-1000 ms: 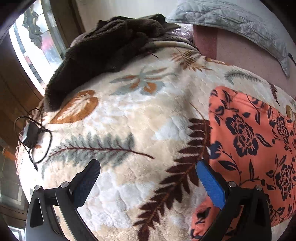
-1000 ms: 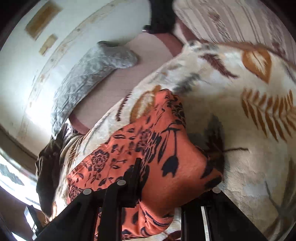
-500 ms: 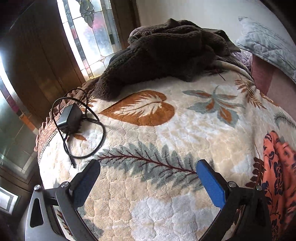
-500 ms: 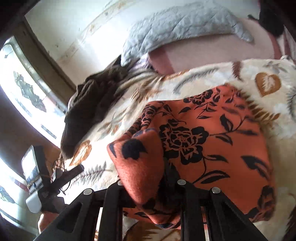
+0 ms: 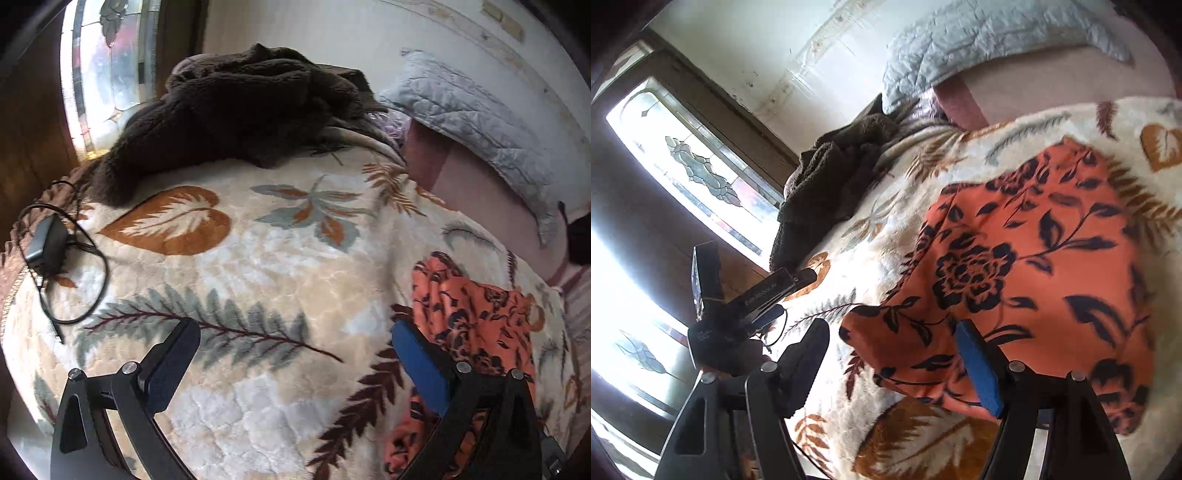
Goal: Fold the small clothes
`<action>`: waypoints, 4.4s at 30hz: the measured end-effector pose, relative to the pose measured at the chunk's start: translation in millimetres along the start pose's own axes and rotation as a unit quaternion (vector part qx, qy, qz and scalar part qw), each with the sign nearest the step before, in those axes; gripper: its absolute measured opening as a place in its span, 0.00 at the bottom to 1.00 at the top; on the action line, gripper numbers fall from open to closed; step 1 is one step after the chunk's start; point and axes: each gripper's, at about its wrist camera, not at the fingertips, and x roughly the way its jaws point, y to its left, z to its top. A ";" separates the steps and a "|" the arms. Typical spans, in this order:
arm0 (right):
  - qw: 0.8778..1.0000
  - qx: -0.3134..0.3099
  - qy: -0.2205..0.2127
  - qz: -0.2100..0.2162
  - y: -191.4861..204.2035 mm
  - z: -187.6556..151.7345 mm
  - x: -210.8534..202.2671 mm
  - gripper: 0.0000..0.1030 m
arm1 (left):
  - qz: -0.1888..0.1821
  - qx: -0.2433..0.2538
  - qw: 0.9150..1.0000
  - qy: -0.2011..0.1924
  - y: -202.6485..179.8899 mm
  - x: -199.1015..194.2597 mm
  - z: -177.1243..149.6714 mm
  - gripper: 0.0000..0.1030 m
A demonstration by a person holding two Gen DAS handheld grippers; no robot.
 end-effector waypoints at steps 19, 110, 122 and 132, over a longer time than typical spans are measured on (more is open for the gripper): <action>0.988 -0.007 0.017 -0.150 -83.4 23.2 -14.4 0.37 | 0.136 0.265 0.953 0.051 -113.1 42.9 -64.2 1.00; 0.997 0.013 0.050 -0.056 -112.6 13.5 0.1 0.56 | 0.132 0.268 0.954 -0.040 -135.1 25.1 -55.9 1.00; 0.998 0.013 -0.005 -0.055 -112.9 26.4 -24.7 0.56 | 0.107 0.238 0.964 -0.050 -138.1 19.4 -50.5 1.00; 0.998 0.012 0.030 -0.053 -112.2 19.8 -8.6 0.56 | 0.112 0.240 0.963 -0.042 -137.3 24.7 -52.3 1.00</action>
